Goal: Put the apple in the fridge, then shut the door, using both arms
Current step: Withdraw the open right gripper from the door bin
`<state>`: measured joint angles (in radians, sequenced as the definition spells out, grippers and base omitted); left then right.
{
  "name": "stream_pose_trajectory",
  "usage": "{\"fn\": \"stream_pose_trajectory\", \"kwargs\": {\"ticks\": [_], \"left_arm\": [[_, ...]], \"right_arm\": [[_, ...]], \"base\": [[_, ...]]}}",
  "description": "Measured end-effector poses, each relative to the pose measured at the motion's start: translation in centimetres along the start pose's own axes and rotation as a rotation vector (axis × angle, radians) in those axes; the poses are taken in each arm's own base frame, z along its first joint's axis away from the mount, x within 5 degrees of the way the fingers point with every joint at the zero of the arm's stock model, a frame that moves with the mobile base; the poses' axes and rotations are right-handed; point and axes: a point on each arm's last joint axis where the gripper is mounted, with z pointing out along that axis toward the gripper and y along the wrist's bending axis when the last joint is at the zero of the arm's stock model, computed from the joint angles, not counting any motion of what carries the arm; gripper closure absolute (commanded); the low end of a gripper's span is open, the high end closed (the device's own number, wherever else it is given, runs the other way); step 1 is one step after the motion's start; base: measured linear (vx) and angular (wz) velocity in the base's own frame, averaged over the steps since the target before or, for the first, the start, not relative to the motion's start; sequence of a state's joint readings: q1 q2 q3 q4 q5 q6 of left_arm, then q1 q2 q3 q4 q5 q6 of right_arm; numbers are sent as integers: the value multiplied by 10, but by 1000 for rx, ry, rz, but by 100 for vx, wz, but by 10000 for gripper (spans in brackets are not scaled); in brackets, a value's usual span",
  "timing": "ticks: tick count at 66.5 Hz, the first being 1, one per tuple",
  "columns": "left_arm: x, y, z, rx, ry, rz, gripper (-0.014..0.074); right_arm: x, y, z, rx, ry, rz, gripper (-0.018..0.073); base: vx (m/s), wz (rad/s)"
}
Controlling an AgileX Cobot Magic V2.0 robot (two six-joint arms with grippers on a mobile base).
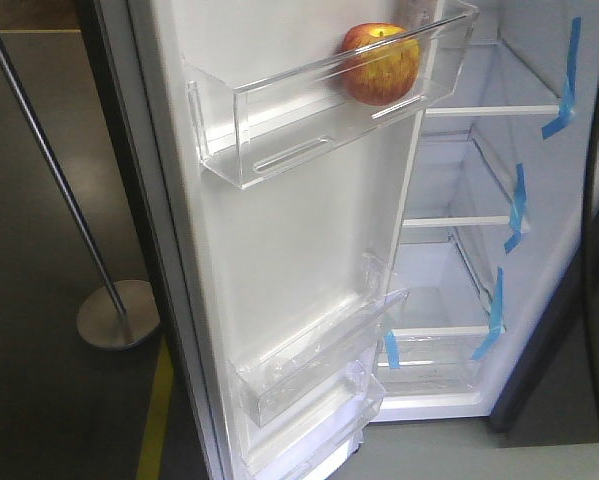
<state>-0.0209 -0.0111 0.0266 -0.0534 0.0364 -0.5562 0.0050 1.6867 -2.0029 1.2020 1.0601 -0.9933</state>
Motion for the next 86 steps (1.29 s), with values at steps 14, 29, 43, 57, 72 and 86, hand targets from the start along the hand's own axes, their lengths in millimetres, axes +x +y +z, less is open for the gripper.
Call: {"fn": "stream_pose_trajectory", "kwargs": {"ticks": [14, 29, 43, 57, 72, 86], "left_arm": [[-1, 0, 0, 5, -6, -16, 604], [-3, -2, 0, 24, -34, -128, 604], [-5, -3, 0, 34, -53, -172, 604], [-13, -8, -1, 53, -78, -185, 604], [-55, -38, -9, 137, -174, -185, 604], [-96, -68, 13, 98, -112, -151, 604]], "right_arm": [[-19, 50, -34, -66, 112, -125, 563], [-19, 88, -71, 38, 219, -170, 563], [24, 121, -97, 116, 232, -102, 563], [89, 155, -126, 239, 220, -48, 563], [140, 190, -156, 351, 163, -12, 563], [175, 212, -179, 460, 117, 18, 563]], "base": [[0, 0], [0, 0], [0, 0], [0, 0], [0, 0], [0, 0]]}}
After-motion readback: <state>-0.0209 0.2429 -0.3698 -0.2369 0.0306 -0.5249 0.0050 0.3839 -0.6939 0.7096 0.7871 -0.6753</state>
